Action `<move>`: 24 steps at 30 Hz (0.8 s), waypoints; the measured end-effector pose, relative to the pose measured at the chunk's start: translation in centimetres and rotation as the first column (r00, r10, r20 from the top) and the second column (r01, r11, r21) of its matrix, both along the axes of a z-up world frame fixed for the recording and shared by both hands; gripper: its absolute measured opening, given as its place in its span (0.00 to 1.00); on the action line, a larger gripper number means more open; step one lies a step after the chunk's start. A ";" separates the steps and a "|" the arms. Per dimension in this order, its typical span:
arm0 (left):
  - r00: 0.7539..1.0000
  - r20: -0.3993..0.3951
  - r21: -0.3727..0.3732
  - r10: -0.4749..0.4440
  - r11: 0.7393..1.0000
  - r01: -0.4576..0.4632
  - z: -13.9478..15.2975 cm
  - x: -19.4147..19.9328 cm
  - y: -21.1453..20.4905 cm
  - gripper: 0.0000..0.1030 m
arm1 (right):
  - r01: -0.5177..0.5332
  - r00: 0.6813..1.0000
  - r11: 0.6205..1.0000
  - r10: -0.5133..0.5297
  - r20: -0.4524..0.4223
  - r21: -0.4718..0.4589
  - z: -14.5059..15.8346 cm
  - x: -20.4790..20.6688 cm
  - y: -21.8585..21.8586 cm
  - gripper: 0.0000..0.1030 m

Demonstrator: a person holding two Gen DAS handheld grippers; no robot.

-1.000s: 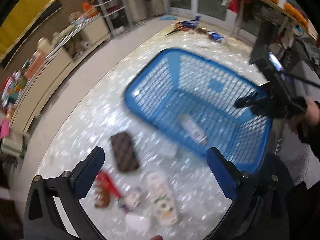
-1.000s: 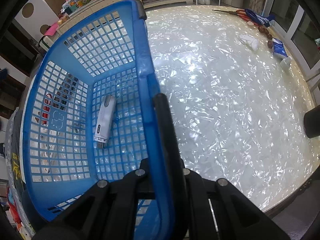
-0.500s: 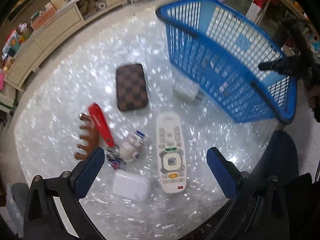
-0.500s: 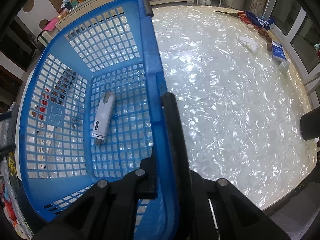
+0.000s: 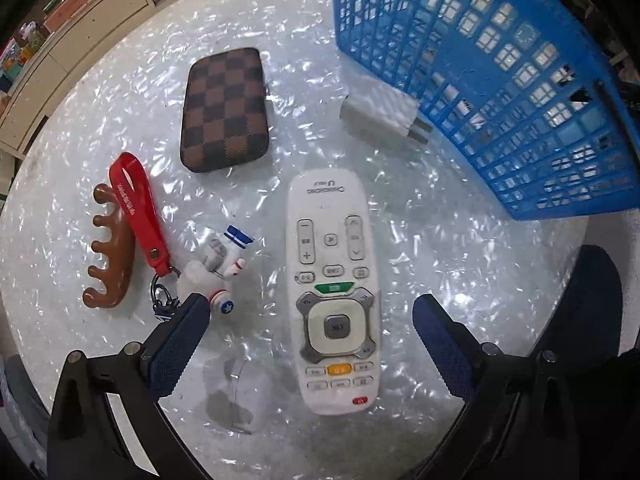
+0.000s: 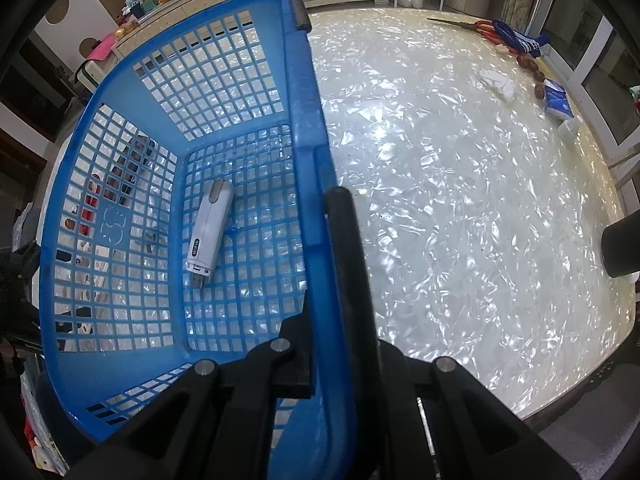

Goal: Organize rigid objects
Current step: 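Move the left tool back and grasp the white TV remote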

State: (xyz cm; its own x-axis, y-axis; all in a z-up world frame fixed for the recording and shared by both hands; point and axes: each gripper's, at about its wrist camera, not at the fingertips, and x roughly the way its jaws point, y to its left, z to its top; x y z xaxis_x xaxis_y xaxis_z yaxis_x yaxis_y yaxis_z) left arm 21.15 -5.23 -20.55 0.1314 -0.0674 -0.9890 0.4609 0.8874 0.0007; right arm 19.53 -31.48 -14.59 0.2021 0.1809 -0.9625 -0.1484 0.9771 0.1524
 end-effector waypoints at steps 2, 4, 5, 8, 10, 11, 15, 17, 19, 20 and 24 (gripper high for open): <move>1.000 0.009 0.001 -0.001 1.000 0.001 0.0 0.0 -0.1 0.99 | 0.000 1.000 1.000 0.000 0.000 0.000 0.0 0.0 0.0 0.06; 1.000 0.017 0.004 0.002 1.000 -0.002 0.0 0.0 -0.2 0.97 | 0.000 1.000 1.000 0.000 0.000 0.000 0.0 0.0 0.0 0.06; 1.000 0.026 0.014 0.003 1.000 -0.004 0.2 0.0 -0.3 0.94 | 0.001 1.000 1.000 -0.001 0.000 0.002 0.0 0.0 0.0 0.06; 0.999 0.034 0.029 -0.006 1.000 0.005 0.6 -0.5 -0.7 0.84 | 0.003 1.000 1.000 -0.003 0.001 0.003 0.1 0.0 0.0 0.06; 1.000 0.027 0.040 -0.011 0.999 0.010 0.5 -0.7 -0.9 0.77 | 0.003 1.000 1.000 -0.003 0.001 0.003 0.1 0.0 -0.1 0.06; 1.000 0.005 0.032 -0.009 0.999 0.009 0.3 -1.1 -1.0 0.71 | 0.004 1.000 1.000 -0.004 0.002 0.004 0.1 0.0 -0.1 0.06; 0.999 -0.030 0.021 0.017 1.000 -0.016 -1.2 -1.6 -1.2 0.48 | 0.005 1.000 1.000 -0.005 0.001 0.006 0.2 0.0 -0.1 0.06; 0.999 -0.035 0.009 0.034 0.999 -0.034 -1.6 -1.6 -1.1 0.47 | 0.002 1.000 1.000 -0.002 0.001 0.005 0.2 -0.1 -0.1 0.06; 0.999 -0.033 0.003 0.041 0.999 -0.041 -1.9 -1.5 -0.9 0.46 | 0.001 1.000 1.000 -0.001 0.000 0.004 0.2 -0.1 -0.1 0.06; 0.999 -0.034 0.002 0.043 0.999 -0.043 -2.0 -1.5 -0.9 0.46 | -0.001 1.000 1.000 0.001 0.000 0.003 0.2 -0.1 0.0 0.06; 0.998 -0.023 0.011 0.061 0.998 -0.061 -2.2 -0.9 -0.1 0.45 | 0.004 1.000 1.000 -0.004 0.001 0.007 0.2 -0.2 0.0 0.06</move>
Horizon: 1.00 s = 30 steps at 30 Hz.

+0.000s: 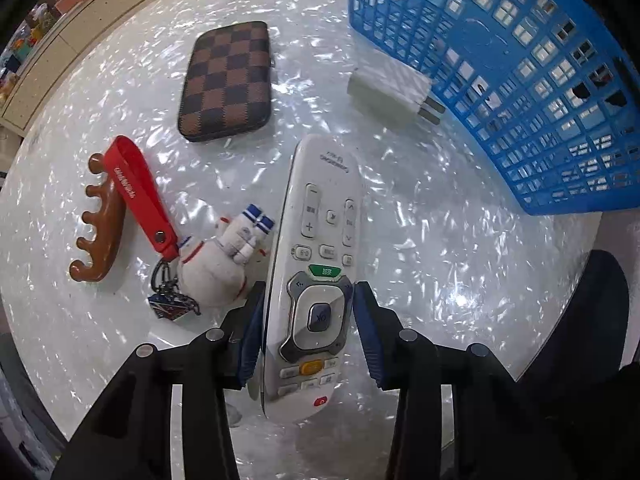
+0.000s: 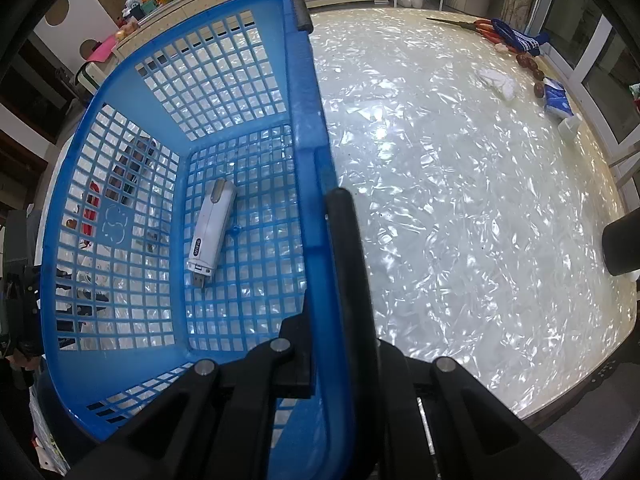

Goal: Organize rigid objects
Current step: 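Move the left tool back and grasp the white TV remote, then carry the white remote into the blue basket and release it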

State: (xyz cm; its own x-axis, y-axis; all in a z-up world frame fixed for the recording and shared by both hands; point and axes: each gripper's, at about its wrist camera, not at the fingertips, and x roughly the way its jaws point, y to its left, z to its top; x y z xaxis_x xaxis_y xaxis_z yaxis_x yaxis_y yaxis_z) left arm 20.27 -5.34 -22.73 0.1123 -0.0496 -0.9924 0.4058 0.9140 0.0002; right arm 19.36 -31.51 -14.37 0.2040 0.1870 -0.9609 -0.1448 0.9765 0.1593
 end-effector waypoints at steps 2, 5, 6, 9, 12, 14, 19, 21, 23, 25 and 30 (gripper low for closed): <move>1.000 0.008 -0.006 0.006 1.000 -0.006 0.3 -0.1 0.3 0.45 | -0.001 1.000 1.000 0.001 0.000 -0.001 0.0 0.0 0.0 0.06; 1.000 0.025 -0.015 0.013 1.000 -0.013 0.9 -0.1 0.7 0.45 | -0.002 1.000 1.000 0.002 0.000 -0.001 0.0 -0.1 0.0 0.06; 0.999 0.029 -0.016 0.013 1.000 -0.013 1.3 -0.1 0.8 0.45 | -0.001 1.000 1.000 0.001 0.000 -0.001 0.0 0.0 0.0 0.06; 0.999 0.050 -0.022 0.015 1.000 -0.013 1.9 -0.2 0.8 0.45 | 0.000 1.000 1.000 0.000 -0.001 -0.002 0.0 0.0 -0.1 0.06; 0.997 0.068 -0.039 0.024 0.999 -0.021 2.7 0.0 0.9 0.45 | 0.001 1.000 1.000 -0.001 -0.001 -0.002 0.0 0.0 -0.1 0.06; 0.996 0.084 -0.045 0.031 0.999 -0.027 3.8 0.3 0.3 0.45 | 0.001 1.000 1.000 -0.001 0.000 -0.001 0.0 0.0 -0.1 0.06; 0.991 0.134 -0.055 0.025 0.998 -0.018 7.2 0.4 1.0 0.45 | 0.000 1.000 1.000 0.000 0.000 -0.002 0.0 0.1 -0.1 0.06; 0.986 0.163 -0.063 0.023 0.998 -0.013 8.9 0.7 1.0 0.45 | 0.001 1.000 1.000 -0.001 0.002 0.000 0.0 0.1 -0.1 0.06; 0.980 0.197 -0.061 0.009 0.998 0.003 10.6 0.8 1.1 0.45 | 0.002 1.000 1.000 -0.002 0.005 0.001 0.1 0.1 -0.2 0.06; 0.973 0.231 -0.060 -0.008 0.998 0.023 12.3 0.5 0.6 0.45 | 0.002 1.000 1.000 -0.002 0.007 0.002 0.2 0.0 -0.2 0.06; 0.932 0.353 -0.056 -0.078 0.993 0.104 16.3 0.5 -1.4 0.45 | 0.005 1.000 1.000 -0.006 0.010 0.015 0.3 0.0 -0.4 0.06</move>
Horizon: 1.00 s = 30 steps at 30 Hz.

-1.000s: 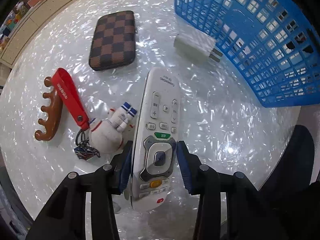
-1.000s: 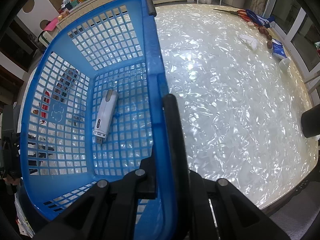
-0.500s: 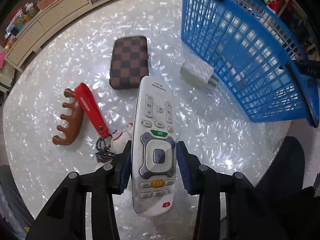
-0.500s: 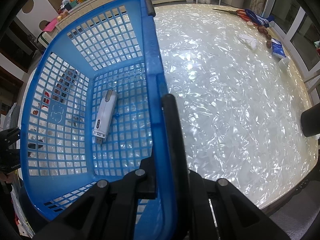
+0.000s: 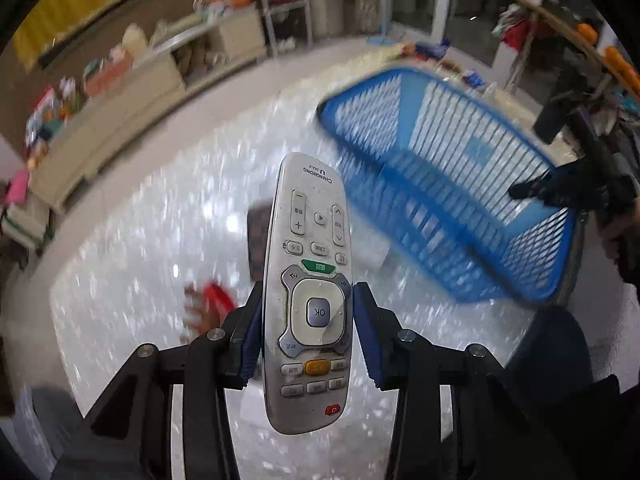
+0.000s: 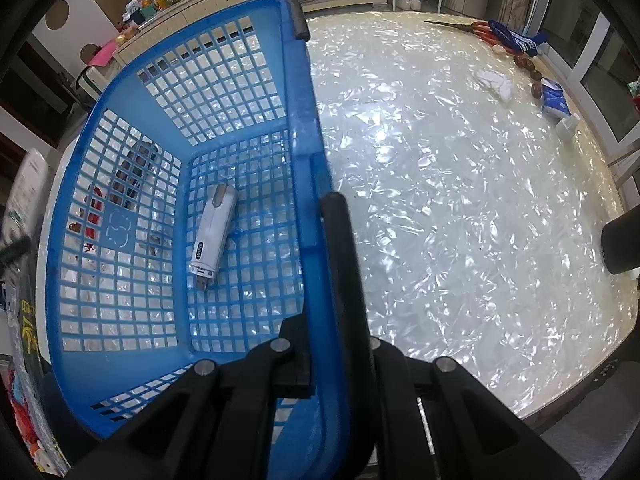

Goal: Organize rigid objects
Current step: 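Carry the white remote into the blue basket and release it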

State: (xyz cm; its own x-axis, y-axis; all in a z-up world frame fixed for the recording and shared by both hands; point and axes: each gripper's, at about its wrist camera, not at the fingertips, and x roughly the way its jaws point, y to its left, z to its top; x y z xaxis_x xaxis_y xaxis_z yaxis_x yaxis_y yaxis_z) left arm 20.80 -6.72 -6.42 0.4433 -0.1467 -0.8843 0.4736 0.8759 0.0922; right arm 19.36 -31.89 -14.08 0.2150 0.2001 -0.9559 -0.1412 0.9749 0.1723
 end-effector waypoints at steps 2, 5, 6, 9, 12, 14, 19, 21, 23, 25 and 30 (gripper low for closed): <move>0.999 0.024 -0.010 -0.027 1.000 0.027 1.2 0.1 -1.0 0.45 | 0.003 1.000 1.000 -0.003 0.000 0.004 0.0 0.0 -0.1 0.06; 0.996 0.051 -0.010 -0.069 0.997 0.070 2.3 0.4 -3.1 0.45 | 0.005 1.000 1.000 -0.005 0.002 0.004 0.0 0.0 -0.1 0.06; 0.995 0.056 -0.015 -0.085 0.996 0.086 2.5 0.5 -3.8 0.45 | 0.005 1.000 1.000 -0.005 0.002 0.005 0.1 -0.1 -0.2 0.06; 0.988 0.066 -0.018 -0.140 0.990 0.142 2.5 0.8 -6.1 0.45 | 0.009 1.000 1.000 -0.009 0.001 0.012 0.1 -0.1 -0.3 0.06; 0.980 0.065 -0.026 -0.186 0.982 0.188 1.7 1.4 -8.3 0.45 | 0.014 1.000 1.000 -0.014 0.000 0.018 0.0 -0.1 -0.4 0.06; 0.974 0.061 -0.031 -0.220 0.975 0.222 0.9 1.9 -9.8 0.45 | 0.015 1.000 1.000 -0.015 0.000 0.020 0.0 0.0 -0.5 0.06; 0.963 0.020 -0.005 -0.269 0.963 0.270 -2.1 2.7 -12.7 0.45 | 0.020 1.000 0.999 -0.020 -0.004 0.031 0.1 0.0 -0.7 0.06; 0.958 0.003 -0.019 -0.286 0.958 0.286 -2.8 3.1 -13.2 0.44 | 0.021 1.000 0.999 -0.021 -0.004 0.034 0.1 0.0 -0.7 0.06; 0.956 0.000 -0.019 -0.293 0.956 0.292 -3.5 3.4 -13.6 0.42 | 0.021 1.000 0.999 -0.021 0.000 0.037 0.2 0.0 -0.8 0.06; 0.956 -0.008 -0.016 -0.295 0.955 0.295 -4.3 3.7 -13.9 0.30 | 0.027 1.000 0.999 -0.027 -0.001 0.047 0.3 -0.1 -1.0 0.06; 0.948 -0.051 0.031 -0.314 0.948 0.316 -6.5 4.2 -15.0 0.25 | 0.028 1.000 0.998 -0.028 0.002 0.050 0.4 -0.1 -1.2 0.06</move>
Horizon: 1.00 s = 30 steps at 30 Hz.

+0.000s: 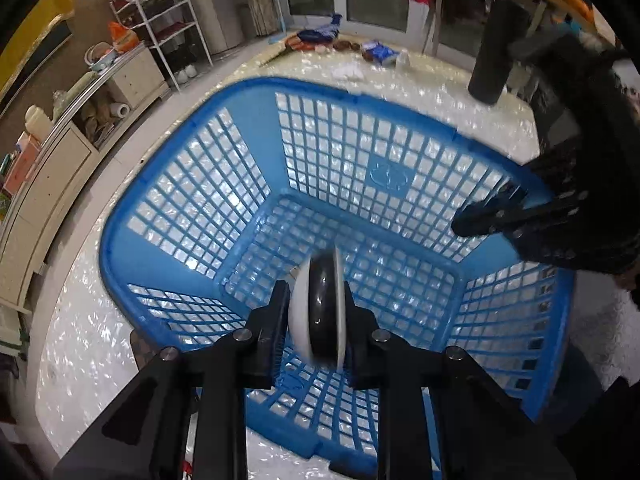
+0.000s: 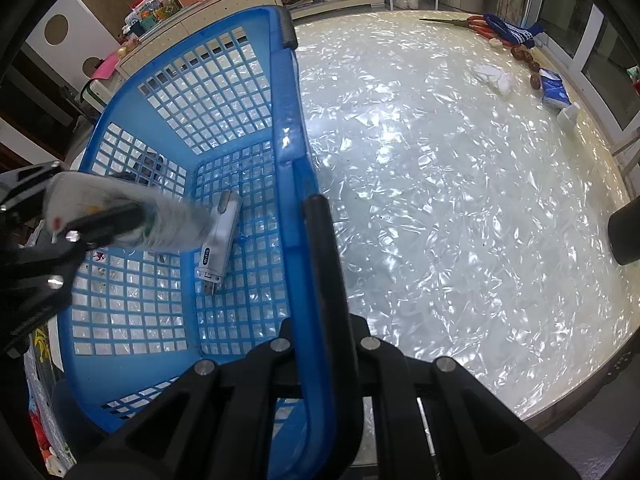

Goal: Organize rigid objects
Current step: 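Carry the white remote into the blue basket and release it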

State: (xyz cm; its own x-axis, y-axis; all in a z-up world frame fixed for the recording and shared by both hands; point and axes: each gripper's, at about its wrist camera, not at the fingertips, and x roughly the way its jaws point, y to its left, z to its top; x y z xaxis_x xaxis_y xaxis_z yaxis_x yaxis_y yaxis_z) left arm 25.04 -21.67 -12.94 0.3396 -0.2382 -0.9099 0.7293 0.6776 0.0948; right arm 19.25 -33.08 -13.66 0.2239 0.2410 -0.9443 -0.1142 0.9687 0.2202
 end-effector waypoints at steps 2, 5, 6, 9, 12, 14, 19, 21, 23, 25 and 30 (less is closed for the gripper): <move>1.000 0.009 0.006 -0.013 1.000 0.013 -0.2 0.0 -0.1 0.25 | -0.001 1.000 1.000 0.001 0.003 0.001 0.0 -0.1 -0.1 0.06; 1.000 -0.001 0.014 -0.005 1.000 0.005 -0.4 0.3 -0.3 0.25 | -0.001 1.000 1.000 0.001 0.004 0.001 0.0 -0.1 -0.1 0.06; 1.000 0.000 0.017 -0.004 1.000 0.004 -0.4 0.3 -0.4 0.24 | 0.000 1.000 1.000 0.000 0.003 0.002 0.0 -0.1 -0.1 0.06; 1.000 0.008 0.035 -0.011 0.999 0.010 -0.5 0.3 -0.6 0.24 | 0.001 1.000 1.000 -0.001 0.004 0.004 0.0 0.0 -0.2 0.06; 1.000 0.014 0.052 -0.017 0.999 0.016 -0.7 0.1 -0.9 0.26 | 0.001 1.000 1.000 -0.001 0.004 0.003 0.0 -0.1 -0.2 0.06; 1.000 0.020 0.061 -0.008 0.998 0.007 -0.8 0.0 -1.0 0.37 | 0.004 1.000 1.000 -0.004 0.005 0.005 0.0 0.0 -0.2 0.06; 1.000 0.023 0.047 -0.014 0.999 0.013 -0.4 -0.2 -0.8 0.74 | 0.005 1.000 1.000 -0.005 0.007 0.006 -0.1 0.0 -0.2 0.06; 0.999 0.030 0.044 -0.013 0.999 0.011 0.1 -0.2 -0.6 0.81 | 0.007 1.000 1.000 -0.007 0.006 0.006 -0.2 0.0 -0.3 0.06; 0.999 0.034 0.047 -0.006 0.999 0.005 0.6 -0.1 -0.3 0.87 | 0.007 1.000 1.000 -0.007 0.007 0.007 -0.2 0.0 -0.2 0.06; 0.999 0.046 0.037 -0.004 0.999 0.002 1.5 -0.2 0.3 0.91 | 0.003 1.000 1.000 -0.003 0.013 0.003 -0.2 0.0 -0.2 0.08; 0.996 0.086 0.043 0.012 0.999 -0.015 4.3 -0.6 2.4 0.96 | -0.003 1.000 1.000 0.003 0.010 0.002 -0.3 -0.2 0.2 0.08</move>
